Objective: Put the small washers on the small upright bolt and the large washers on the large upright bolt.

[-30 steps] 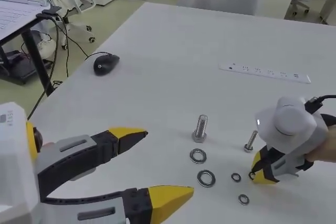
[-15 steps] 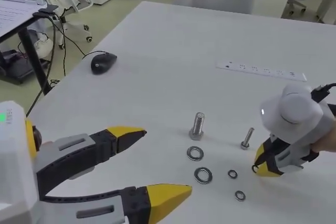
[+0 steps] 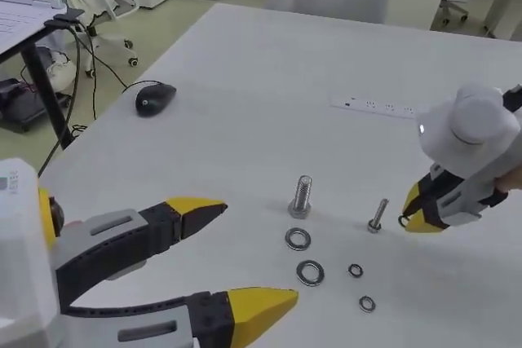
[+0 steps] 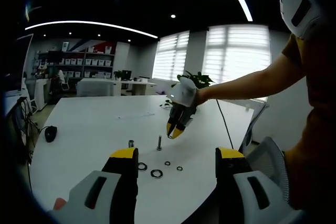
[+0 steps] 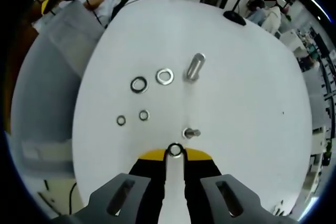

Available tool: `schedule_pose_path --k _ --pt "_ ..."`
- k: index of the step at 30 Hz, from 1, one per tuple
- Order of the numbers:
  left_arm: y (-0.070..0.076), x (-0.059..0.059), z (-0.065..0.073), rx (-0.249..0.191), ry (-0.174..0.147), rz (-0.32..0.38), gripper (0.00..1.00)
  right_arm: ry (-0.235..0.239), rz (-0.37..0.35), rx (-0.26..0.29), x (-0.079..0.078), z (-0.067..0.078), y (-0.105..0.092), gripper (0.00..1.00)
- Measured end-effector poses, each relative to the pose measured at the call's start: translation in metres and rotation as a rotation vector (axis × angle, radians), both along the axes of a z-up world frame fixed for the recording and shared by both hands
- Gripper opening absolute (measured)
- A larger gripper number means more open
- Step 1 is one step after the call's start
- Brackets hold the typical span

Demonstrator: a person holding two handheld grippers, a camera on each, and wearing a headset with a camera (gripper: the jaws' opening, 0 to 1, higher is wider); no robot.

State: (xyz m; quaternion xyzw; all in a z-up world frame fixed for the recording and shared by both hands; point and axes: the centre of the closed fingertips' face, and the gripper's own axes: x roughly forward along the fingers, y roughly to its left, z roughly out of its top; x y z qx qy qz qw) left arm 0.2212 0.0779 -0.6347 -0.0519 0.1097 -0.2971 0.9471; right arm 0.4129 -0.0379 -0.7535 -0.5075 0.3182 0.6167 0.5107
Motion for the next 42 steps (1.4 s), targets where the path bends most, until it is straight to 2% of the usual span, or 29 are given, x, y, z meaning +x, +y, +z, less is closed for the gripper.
schedule_pose_path --k 7,20,35,42 --pt "0.002 0.003 0.0 -0.001 -0.001 0.003 0.59 -0.033 0.023 -0.006 0.018 0.014 0.018 0.12" --pt "0.006 0.005 -0.001 -0.005 0.004 0.011 0.59 -0.014 0.042 -0.064 0.02 -0.004 0.021 0.12" --pt "0.01 0.007 -0.004 -0.008 0.008 0.02 0.59 0.001 0.049 -0.081 0.02 -0.017 0.024 0.12" --pt "0.01 0.007 -0.005 -0.009 0.015 0.022 0.59 0.013 0.049 -0.085 0.02 -0.03 0.024 0.12"
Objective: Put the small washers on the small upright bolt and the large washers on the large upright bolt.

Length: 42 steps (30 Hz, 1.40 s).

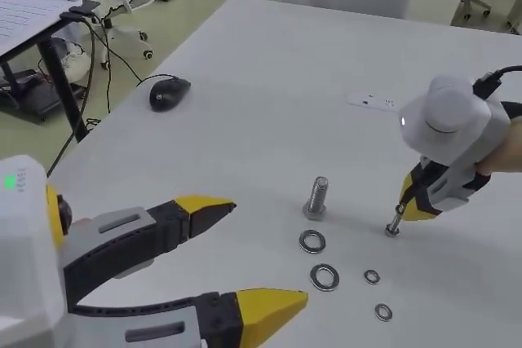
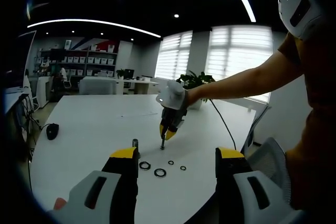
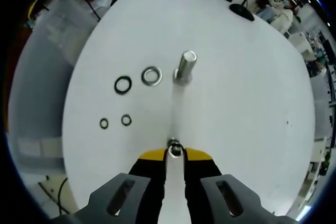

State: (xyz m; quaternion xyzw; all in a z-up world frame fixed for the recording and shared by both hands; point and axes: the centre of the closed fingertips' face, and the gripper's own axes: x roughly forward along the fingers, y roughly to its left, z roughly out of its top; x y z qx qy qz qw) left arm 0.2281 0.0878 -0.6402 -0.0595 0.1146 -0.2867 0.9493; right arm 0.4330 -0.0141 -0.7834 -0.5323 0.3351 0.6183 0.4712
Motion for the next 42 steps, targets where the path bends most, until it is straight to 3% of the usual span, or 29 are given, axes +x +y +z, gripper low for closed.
schedule_pose_path --k 22,27,35,42 --pt "0.006 0.003 -0.007 -0.004 0.022 0.016 0.58 0.014 0.026 -0.01 0.0 -0.034 -0.001 0.13" --pt "0.006 0.004 -0.007 -0.003 0.024 0.014 0.58 0.023 0.022 0.005 0.0 -0.032 -0.002 0.14" --pt "0.005 0.004 -0.006 -0.001 0.016 0.009 0.58 0.015 -0.026 0.026 0.001 -0.016 -0.016 0.16" --pt "-0.001 0.0 -0.001 0.002 0.001 -0.006 0.58 0.026 -0.042 0.026 -0.021 -0.008 -0.034 0.17"
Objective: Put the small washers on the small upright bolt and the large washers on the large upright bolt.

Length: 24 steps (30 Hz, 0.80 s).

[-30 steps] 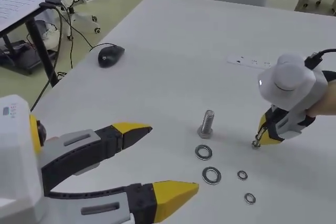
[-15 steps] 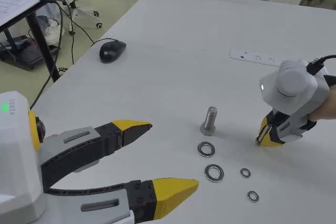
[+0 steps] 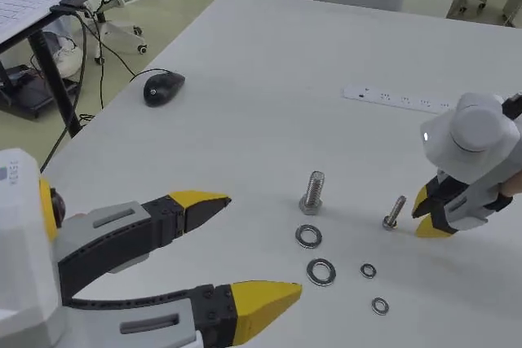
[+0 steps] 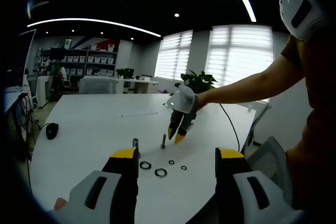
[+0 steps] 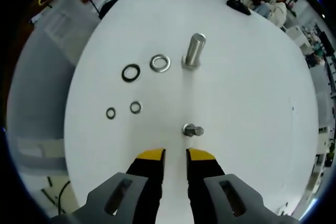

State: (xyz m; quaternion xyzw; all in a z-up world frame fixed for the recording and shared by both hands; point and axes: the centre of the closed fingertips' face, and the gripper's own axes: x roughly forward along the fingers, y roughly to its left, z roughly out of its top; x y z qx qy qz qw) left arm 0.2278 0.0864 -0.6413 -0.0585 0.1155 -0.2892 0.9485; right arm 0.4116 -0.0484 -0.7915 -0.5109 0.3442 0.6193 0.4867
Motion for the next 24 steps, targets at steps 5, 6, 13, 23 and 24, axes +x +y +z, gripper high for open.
schedule_pose_path --k 5,6,13,23,24 --pt "-0.005 -0.006 0.005 0.003 -0.015 -0.01 0.59 0.041 -0.008 0.02 -0.028 -0.001 -0.002 0.17" --pt "-0.006 -0.008 0.006 0.004 -0.017 -0.012 0.59 0.044 -0.001 0.026 -0.035 -0.001 -0.001 0.17" --pt "-0.007 -0.017 0.009 0.009 -0.028 -0.014 0.59 0.082 0.045 0.047 -0.071 -0.005 0.012 0.17" --pt "-0.006 -0.03 0.016 0.011 -0.041 -0.014 0.59 0.1 0.069 0.034 -0.092 -0.016 0.019 0.18" --pt "-0.006 -0.031 0.016 0.011 -0.042 -0.015 0.59 0.1 0.069 0.034 -0.092 -0.016 0.019 0.18"
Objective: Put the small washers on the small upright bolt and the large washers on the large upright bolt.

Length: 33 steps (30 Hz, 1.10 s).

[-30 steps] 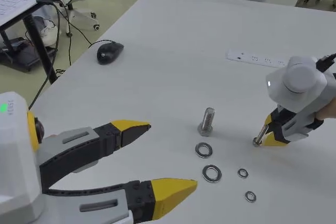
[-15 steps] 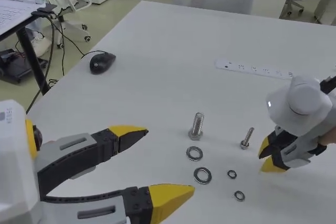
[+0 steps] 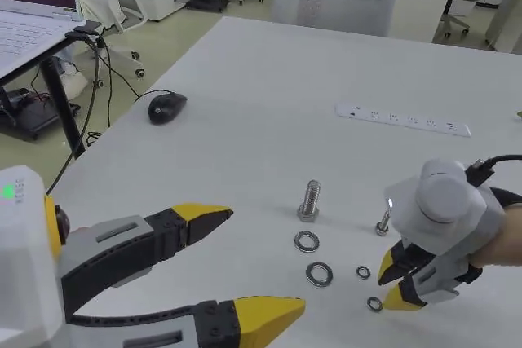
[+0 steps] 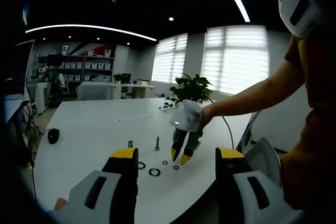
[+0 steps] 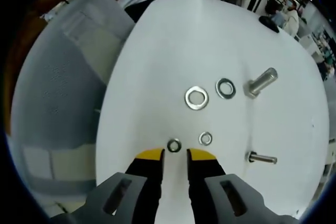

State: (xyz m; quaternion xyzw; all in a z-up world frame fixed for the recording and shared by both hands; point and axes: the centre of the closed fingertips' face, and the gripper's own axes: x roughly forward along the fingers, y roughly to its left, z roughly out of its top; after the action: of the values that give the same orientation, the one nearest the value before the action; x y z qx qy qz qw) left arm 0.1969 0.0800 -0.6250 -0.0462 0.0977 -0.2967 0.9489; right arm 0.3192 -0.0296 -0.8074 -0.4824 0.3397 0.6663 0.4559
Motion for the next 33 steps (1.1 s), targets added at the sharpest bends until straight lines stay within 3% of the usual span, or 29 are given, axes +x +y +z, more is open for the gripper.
schedule_pose_path --k 23,33 --pt "0.009 -0.011 0.005 0.006 -0.011 -0.025 0.58 -0.012 -0.061 -0.036 -0.003 -0.018 0.0 0.21" --pt "0.014 -0.013 0.003 -0.002 -0.012 -0.028 0.58 -0.036 -0.072 -0.038 -0.003 -0.017 0.0 0.19"
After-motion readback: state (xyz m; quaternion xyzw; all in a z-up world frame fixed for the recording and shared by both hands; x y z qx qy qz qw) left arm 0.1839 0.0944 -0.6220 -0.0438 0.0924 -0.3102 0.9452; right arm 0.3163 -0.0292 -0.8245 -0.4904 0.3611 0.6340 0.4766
